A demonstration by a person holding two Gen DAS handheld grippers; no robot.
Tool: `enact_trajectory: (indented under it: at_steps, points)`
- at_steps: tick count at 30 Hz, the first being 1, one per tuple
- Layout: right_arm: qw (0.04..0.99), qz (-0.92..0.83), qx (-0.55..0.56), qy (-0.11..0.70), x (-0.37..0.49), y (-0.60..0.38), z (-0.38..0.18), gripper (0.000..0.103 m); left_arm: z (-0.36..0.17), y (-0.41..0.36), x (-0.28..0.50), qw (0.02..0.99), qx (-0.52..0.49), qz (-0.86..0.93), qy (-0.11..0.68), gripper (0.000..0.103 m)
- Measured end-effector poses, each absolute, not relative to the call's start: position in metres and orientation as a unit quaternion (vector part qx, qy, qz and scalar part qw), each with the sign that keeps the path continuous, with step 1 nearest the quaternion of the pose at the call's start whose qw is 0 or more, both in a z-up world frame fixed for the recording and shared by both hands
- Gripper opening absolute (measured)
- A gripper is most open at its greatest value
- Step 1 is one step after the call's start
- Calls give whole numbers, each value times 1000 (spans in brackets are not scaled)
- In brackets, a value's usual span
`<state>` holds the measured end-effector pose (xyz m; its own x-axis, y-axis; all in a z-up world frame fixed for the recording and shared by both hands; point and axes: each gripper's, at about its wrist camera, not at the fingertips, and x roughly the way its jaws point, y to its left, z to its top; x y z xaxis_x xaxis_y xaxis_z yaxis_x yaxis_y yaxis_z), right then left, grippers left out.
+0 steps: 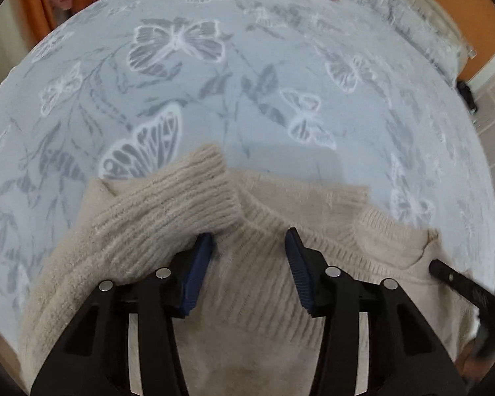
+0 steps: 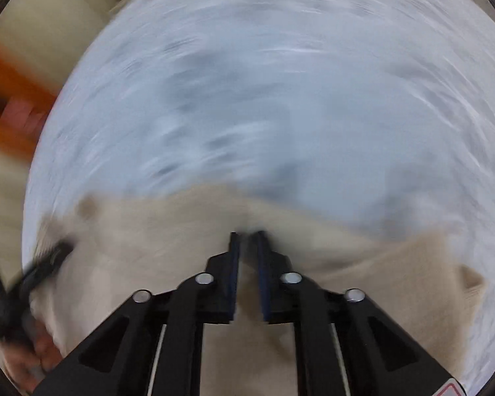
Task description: Fold small clothes
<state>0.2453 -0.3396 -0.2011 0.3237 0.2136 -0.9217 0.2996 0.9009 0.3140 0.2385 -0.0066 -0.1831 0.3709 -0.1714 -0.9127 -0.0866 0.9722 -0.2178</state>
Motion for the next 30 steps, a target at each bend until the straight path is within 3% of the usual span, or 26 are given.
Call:
enact_trajectory:
  at_steps: [2, 4, 7, 10, 12, 16, 23, 26, 28, 30]
  points:
    - [780, -28, 279, 560, 239, -360, -199, 0, -184, -9, 236, 824, -99, -33, 556, 46]
    - [795, -3, 240, 557, 237, -347, -192, 7, -186, -14, 232, 832, -79, -34, 547, 47]
    - [793, 10, 177, 583, 240, -334, -209, 0, -186, -19, 229, 836, -68, -27, 544, 50]
    - [790, -26, 239, 565, 235, -358, -193, 1, -182, -17, 234, 828, -72, -26, 555, 50]
    - [808, -29, 243, 536, 217, -365, -168, 12, -173, -16, 234, 824, -80, -30, 559, 50]
    - [821, -38, 252, 511, 168, -378, -139, 20, -155, -9, 220, 833, -67, -15, 548, 54]
    - [806, -87, 301, 503, 72, -404, -133, 22, -135, 11, 193, 837, -53, 15, 545, 60]
    - [801, -94, 294, 513, 41, -406, -133, 38, -126, 36, 172, 835, -74, 21, 545, 67]
    - [801, -103, 282, 518, 22, -406, -134, 55, -120, 58, 155, 834, -92, 30, 543, 73]
    - [794, -117, 277, 529, -3, -410, -142, 62, -120, 91, 131, 827, -137, 39, 544, 80]
